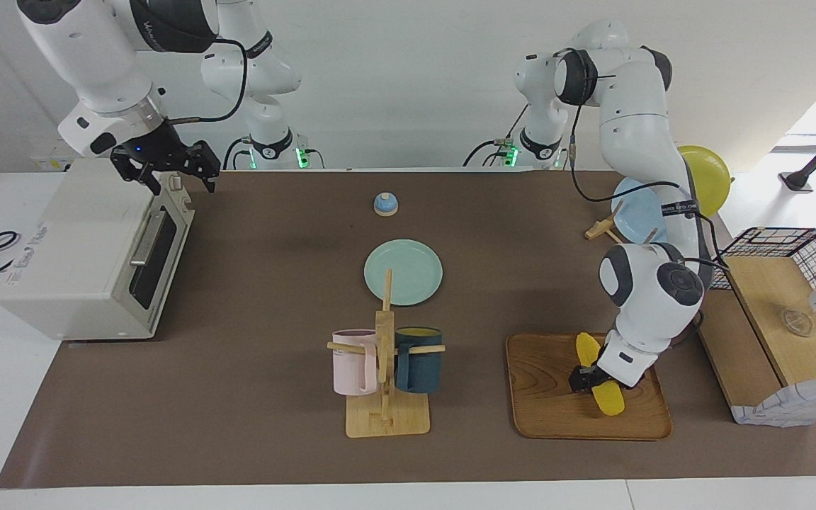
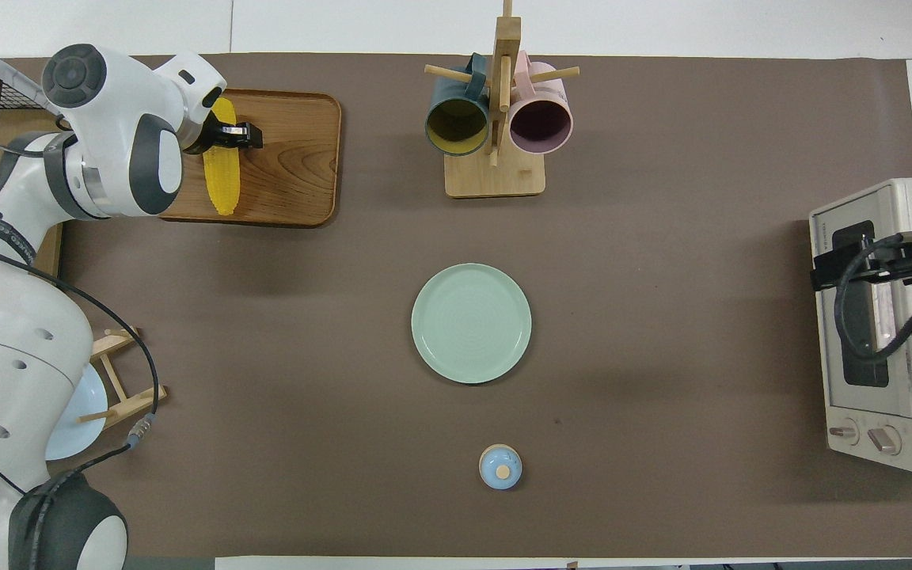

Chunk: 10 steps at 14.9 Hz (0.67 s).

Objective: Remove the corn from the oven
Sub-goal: 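Carry the yellow corn with the left gripper onto the wooden tray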

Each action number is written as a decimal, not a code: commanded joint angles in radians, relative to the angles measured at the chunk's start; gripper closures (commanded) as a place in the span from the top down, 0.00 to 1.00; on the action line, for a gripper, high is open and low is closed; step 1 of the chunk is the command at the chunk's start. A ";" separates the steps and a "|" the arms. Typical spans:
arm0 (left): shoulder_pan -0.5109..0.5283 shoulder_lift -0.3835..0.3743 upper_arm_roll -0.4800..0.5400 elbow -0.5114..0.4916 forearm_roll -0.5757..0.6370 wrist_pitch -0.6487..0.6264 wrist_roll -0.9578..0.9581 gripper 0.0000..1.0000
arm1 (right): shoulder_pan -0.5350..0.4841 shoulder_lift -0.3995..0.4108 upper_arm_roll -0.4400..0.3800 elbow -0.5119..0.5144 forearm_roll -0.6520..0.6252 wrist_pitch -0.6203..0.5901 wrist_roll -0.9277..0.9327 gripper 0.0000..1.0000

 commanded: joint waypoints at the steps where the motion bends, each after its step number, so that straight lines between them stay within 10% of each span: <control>1: -0.001 0.019 0.004 0.039 0.002 -0.014 0.016 0.11 | -0.024 0.022 0.018 0.031 0.023 -0.005 0.015 1.00; 2: -0.002 0.019 0.004 0.039 0.002 -0.017 0.016 0.99 | -0.023 0.022 0.018 0.031 0.023 0.007 0.013 1.00; 10: 0.002 -0.082 0.004 0.037 -0.010 -0.129 0.004 1.00 | -0.023 0.028 0.018 0.040 0.037 0.018 0.016 1.00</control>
